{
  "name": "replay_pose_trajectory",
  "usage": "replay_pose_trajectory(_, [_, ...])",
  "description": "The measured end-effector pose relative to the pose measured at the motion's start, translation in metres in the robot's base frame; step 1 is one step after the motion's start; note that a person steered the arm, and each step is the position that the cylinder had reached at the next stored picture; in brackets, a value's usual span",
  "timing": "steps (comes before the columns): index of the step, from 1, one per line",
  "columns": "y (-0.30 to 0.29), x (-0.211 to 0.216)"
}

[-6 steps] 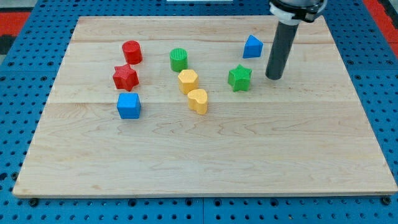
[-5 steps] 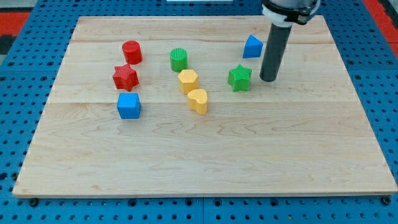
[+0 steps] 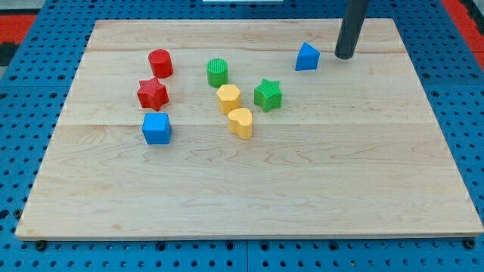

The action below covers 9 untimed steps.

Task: Move the blue triangle towards the green star

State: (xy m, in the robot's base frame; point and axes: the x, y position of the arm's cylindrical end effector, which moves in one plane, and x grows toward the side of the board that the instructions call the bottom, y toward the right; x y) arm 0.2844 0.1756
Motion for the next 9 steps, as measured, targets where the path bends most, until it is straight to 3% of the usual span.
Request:
replay_pose_trajectory(5, [-0.076,0.009])
replay_pose_trajectory(7, [-0.078,0.01])
replay_pose_trajectory(9, [0.072,0.014])
